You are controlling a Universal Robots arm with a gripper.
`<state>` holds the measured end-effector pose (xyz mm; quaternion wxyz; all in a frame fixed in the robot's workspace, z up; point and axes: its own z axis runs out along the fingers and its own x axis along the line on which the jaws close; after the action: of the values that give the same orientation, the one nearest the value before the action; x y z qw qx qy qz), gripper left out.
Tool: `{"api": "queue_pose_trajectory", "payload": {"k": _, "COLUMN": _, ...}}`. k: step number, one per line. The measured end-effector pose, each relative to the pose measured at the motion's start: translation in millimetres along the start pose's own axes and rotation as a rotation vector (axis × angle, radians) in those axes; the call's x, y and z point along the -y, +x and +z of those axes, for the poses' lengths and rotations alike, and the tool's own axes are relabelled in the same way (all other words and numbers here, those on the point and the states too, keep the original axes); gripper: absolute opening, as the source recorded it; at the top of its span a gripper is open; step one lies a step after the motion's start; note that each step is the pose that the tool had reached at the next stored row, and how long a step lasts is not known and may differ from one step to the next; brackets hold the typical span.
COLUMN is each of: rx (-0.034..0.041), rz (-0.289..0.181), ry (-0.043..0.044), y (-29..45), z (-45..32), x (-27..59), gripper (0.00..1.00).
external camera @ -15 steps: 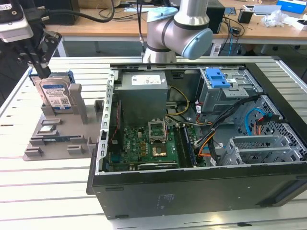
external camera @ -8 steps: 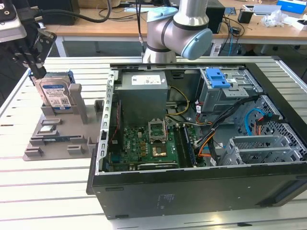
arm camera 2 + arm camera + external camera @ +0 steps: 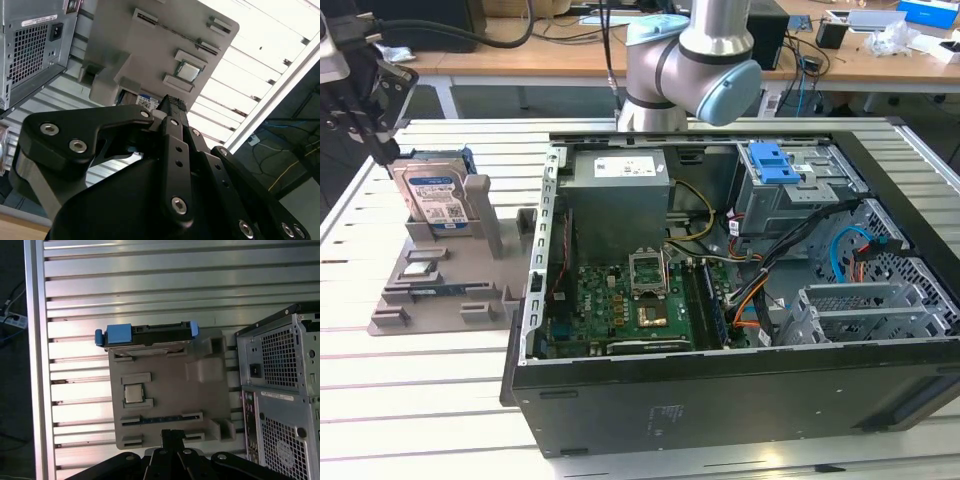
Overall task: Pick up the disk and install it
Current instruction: 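Reach for the disk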
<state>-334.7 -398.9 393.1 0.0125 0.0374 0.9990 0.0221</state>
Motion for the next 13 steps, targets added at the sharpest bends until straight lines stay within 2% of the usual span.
{"api": "queue_pose_trajectory", "payload": {"k": 9, "rx": 0.0001, "rz": 0.000, "ry": -0.0001, "y": 14.3, "z": -0.3, "x": 1.1, "gripper": 0.11}}
{"api": "queue_pose_trajectory", "payload": {"k": 13, "rx": 0.0000, "rz": 0.000, "ry": -0.0001, "y": 23.0, "z": -0.5, "x": 1.7, "gripper": 0.11}}
